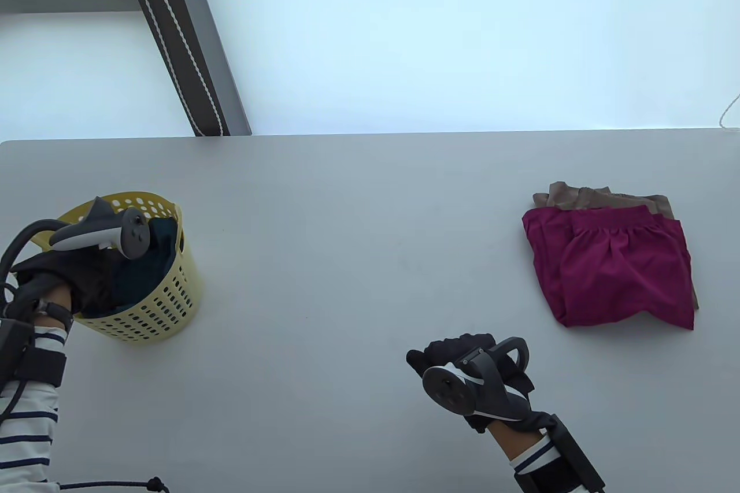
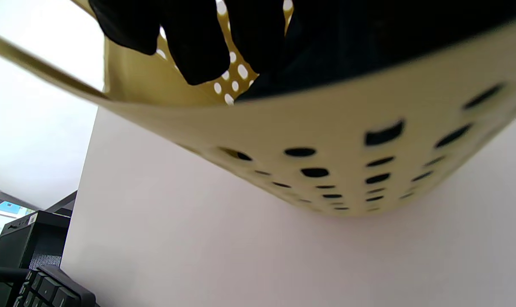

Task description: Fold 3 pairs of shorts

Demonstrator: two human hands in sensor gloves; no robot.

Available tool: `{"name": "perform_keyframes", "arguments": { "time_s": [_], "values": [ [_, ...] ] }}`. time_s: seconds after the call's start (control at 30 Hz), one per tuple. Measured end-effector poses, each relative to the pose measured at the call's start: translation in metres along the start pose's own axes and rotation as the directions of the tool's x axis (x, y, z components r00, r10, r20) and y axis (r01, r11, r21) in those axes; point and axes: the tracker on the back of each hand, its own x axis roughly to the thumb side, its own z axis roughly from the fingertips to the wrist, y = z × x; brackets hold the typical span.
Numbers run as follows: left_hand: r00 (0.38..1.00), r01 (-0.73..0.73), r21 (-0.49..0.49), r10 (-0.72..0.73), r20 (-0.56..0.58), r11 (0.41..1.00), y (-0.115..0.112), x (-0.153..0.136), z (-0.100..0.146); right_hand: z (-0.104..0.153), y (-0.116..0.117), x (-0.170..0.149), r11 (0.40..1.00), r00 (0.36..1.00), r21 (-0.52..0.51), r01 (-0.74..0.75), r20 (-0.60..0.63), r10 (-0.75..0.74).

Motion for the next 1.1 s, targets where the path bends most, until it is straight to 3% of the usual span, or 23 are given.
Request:
{"name": "perform_keyframes", "arguments": {
  "time_s": [0.17,0.37,0.5,0.6,0.67,0.73,0.8,0.83,0.9,0.93,1.03,1.1],
  "values": [
    [0.995,-0.07,-0.025,0.071,0.069,0.997,-0.004,0.003,-0.011,0.0,0.0,0.0,1.0,1.0,0.005,-0.001,0.001,0.001],
    [0.994,-0.086,-0.01,0.086,0.064,0.996,-0.001,-0.002,-0.007,-0.001,0.0,0.0,1.0,1.0,0.015,-0.001,0.0,0.001],
    [0.983,-0.185,0.1,0.183,0.028,0.978,0.014,-0.02,0.01,-0.001,0.0,-0.001,1.0,1.0,0.01,-0.009,-0.002,0.009],
    [0.926,-0.366,0.286,0.377,0.018,0.886,0.036,-0.046,0.039,-0.001,0.0,-0.001,1.0,1.0,0.009,-0.011,-0.007,0.011],
    [0.854,-0.487,0.445,0.517,0.061,0.751,0.051,-0.066,0.066,-0.001,-0.001,-0.002,1.0,1.0,0.008,-0.015,-0.01,0.015],
    [0.75,-0.599,0.564,0.645,0.147,0.568,0.062,-0.083,0.093,-0.001,-0.001,-0.002,1.0,1.0,0.005,-0.018,-0.012,0.018],
    [0.608,-0.709,0.627,0.731,0.311,0.322,0.073,-0.101,0.127,-0.001,-0.001,-0.003,1.0,1.0,-0.002,-0.021,-0.014,0.021],
    [0.518,-0.755,0.634,0.744,0.421,0.168,0.078,-0.109,0.146,-0.001,-0.002,-0.003,1.0,1.0,-0.004,-0.022,-0.016,0.022],
    [0.382,-0.82,0.57,0.702,0.602,-0.043,0.085,-0.117,0.173,-0.001,-0.002,-0.004,1.0,1.0,-0.009,-0.024,-0.018,0.024],
    [0.293,-0.845,0.505,0.635,0.715,-0.178,0.089,-0.121,0.193,-0.001,-0.002,-0.004,1.0,0.999,-0.014,-0.026,-0.019,0.026],
    [0.118,-0.874,0.288,0.403,0.907,-0.391,0.1,-0.126,0.235,0.0,-0.004,-0.005,0.999,0.999,-0.03,-0.03,-0.022,0.029],
    [0.048,-0.871,0.157,0.237,0.97,-0.466,0.107,-0.125,0.26,0.0,-0.006,-0.006,0.999,0.999,-0.036,-0.03,-0.024,0.029]
  ]
}}
